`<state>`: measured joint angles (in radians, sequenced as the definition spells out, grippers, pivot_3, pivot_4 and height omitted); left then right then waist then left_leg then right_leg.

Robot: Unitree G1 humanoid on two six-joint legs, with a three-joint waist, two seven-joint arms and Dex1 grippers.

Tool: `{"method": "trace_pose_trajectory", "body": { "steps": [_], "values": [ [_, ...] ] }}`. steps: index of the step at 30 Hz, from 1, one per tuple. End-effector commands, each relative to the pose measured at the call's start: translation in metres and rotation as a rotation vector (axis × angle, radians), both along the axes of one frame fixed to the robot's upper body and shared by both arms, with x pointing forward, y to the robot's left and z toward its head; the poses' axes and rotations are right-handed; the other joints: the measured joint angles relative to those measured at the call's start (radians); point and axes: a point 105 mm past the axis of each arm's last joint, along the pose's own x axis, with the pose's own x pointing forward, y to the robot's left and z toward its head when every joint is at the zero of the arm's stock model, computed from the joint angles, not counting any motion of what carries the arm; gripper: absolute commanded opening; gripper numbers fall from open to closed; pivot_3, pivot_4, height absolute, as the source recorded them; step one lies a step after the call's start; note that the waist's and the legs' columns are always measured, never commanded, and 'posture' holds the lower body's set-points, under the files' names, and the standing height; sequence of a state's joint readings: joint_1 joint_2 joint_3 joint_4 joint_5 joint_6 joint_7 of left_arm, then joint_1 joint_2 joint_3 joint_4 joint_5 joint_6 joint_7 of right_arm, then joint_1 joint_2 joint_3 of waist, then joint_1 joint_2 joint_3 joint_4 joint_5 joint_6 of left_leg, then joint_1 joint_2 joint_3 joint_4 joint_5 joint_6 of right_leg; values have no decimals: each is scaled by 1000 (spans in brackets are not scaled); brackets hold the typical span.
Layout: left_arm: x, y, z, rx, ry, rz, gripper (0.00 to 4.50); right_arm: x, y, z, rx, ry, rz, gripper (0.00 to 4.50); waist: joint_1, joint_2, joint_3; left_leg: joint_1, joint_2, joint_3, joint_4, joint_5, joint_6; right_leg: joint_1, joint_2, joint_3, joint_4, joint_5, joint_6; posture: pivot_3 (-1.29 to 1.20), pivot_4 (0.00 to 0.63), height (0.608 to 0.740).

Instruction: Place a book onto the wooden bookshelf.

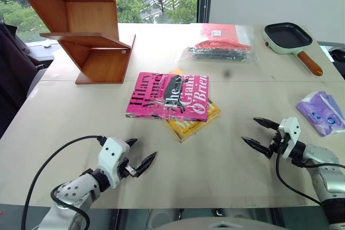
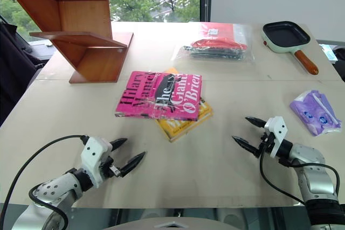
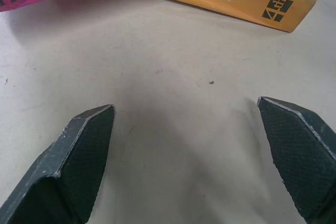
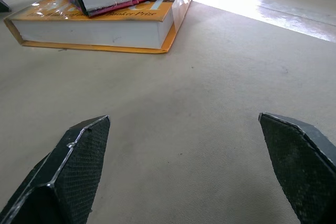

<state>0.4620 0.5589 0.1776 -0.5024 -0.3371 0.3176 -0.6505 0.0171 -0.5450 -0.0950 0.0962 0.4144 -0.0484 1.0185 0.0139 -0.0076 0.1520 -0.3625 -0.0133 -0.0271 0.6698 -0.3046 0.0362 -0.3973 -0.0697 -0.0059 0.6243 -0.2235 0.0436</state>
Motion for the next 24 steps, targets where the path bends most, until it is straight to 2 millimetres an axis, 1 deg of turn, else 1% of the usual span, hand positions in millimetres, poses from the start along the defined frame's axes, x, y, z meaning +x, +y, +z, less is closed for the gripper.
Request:
{"method": "trace_pose_trajectory", "body": {
  "steps": [1, 7, 18, 21, 24],
  "values": [
    [0, -5, -1, -7, -2, -22, 4485, 1, -3, 9, 4, -40, -9, 4500, 0, 0, 0, 0, 0, 0, 0, 0, 0, 0, 0, 0, 0, 0, 0, 0, 150, 740],
    [0, -4, -5, -19, 5, -14, 4485, 4, -3, 6, -22, -25, -25, 4500, 0, 0, 0, 0, 0, 0, 0, 0, 0, 0, 0, 0, 0, 0, 0, 0, 150, 740],
    [2, -2, -4, -17, -6, -15, 4485, 8, -3, 8, -27, -23, -28, 4500, 0, 1, 1, 0, 0, 0, 0, 0, 0, 0, 0, 0, 0, 0, 0, 0, 150, 740],
    [3, 0, -3, -14, -12, -16, 4485, 13, -2, 9, -20, -15, -61, 4500, 0, 1, 1, 0, 0, 0, 0, 0, 0, 0, 0, 0, 0, 0, 0, 0, 150, 740],
    [6, 3, 2, -4, -31, -25, 4485, 28, 1, 13, -44, -14, -115, 4500, -1, 1, 1, 0, 0, 0, 0, 0, 0, 0, 0, -1, 0, 0, 0, 0, 150, 740]
  ]
}}
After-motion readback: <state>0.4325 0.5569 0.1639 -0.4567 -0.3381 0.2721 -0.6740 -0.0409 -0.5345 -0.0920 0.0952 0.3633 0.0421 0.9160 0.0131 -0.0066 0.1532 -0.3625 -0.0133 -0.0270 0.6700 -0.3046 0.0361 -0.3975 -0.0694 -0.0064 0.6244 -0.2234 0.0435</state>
